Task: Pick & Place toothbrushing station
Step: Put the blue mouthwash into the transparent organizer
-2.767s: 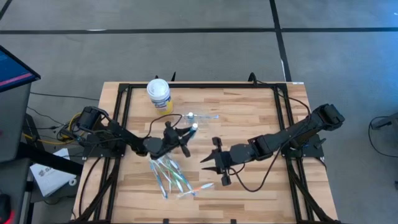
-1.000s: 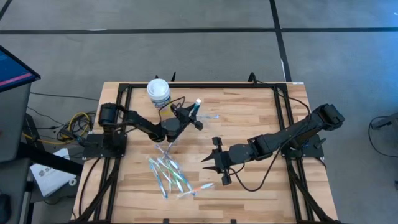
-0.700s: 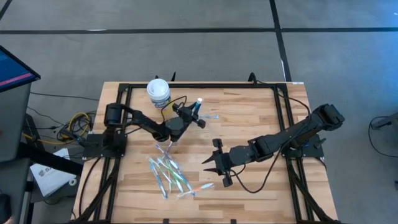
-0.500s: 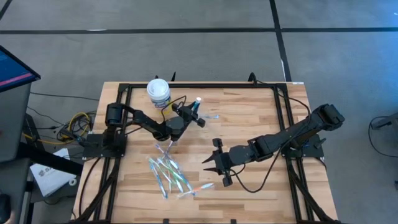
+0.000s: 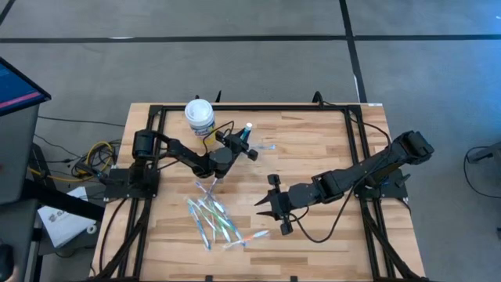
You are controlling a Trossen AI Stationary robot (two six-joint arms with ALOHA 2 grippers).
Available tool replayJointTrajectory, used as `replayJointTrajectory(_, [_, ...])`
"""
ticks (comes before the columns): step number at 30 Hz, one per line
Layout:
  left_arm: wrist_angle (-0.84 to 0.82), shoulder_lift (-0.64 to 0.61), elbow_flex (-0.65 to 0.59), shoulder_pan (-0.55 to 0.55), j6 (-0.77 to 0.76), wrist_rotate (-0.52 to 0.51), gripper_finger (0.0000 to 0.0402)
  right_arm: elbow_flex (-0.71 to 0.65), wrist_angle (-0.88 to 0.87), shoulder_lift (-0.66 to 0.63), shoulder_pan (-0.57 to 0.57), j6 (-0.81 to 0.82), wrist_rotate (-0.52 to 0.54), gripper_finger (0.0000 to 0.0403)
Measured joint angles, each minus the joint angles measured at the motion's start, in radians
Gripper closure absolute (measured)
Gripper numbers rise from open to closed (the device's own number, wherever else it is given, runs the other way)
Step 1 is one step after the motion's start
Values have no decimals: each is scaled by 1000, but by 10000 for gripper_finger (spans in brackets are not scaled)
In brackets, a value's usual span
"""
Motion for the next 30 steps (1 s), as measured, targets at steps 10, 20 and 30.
replayJointTrajectory(10, [-20, 0, 0, 0, -22, 9, 311, 0, 0, 0, 0, 0, 0, 291])
replayJointTrajectory(20, [-37, 0, 0, 0, -28, 9, 310, 0, 0, 0, 0, 0, 0, 291])
replayJointTrajectory(30, [-39, -1, 0, 0, -51, 10, 309, 0, 0, 0, 0, 0, 0, 291])
